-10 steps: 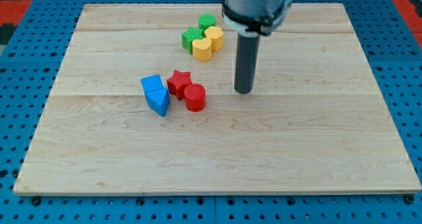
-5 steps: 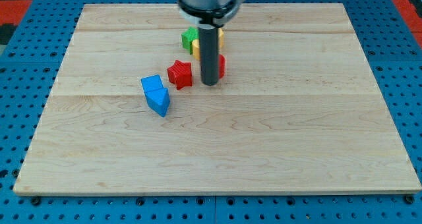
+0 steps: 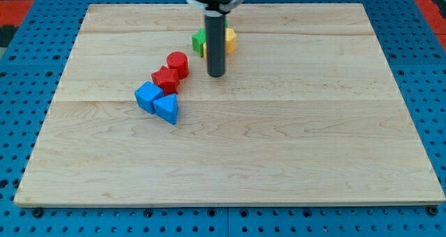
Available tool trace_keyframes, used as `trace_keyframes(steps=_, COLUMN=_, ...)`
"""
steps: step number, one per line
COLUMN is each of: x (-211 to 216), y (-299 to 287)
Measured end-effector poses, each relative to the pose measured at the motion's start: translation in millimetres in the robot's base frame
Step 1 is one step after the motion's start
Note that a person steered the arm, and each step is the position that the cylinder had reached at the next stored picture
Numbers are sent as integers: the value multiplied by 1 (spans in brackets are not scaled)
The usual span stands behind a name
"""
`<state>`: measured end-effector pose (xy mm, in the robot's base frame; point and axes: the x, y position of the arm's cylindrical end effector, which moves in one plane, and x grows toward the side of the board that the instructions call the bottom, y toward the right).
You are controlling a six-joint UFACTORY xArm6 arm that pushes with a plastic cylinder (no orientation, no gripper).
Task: Move the red circle to the top left corner of the board
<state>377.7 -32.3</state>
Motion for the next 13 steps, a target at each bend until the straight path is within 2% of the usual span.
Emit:
trace_keyframes(steps=1, x=-32, y=-38)
trace_keyframes(steps=2, x=-33, y=-57)
trace_keyframes(steps=3, x=-30, y=-41)
trace_keyframes(steps=4, x=-4, y=-30)
trace_keyframes(steps=5, x=3, y=-116)
trace_keyframes(steps=6, x=-10, y=-149)
trace_keyframes(steps=7, x=-64, y=-176)
trace_keyframes(steps=8, x=-62, y=-169)
trace_keyframes(steps=9, x=-95, y=-181)
trace_keyframes(steps=10, x=-126, y=-164)
trace_keyframes(steps=11, x=-116, y=-144)
trace_keyframes(steps=13, x=-115, y=-143)
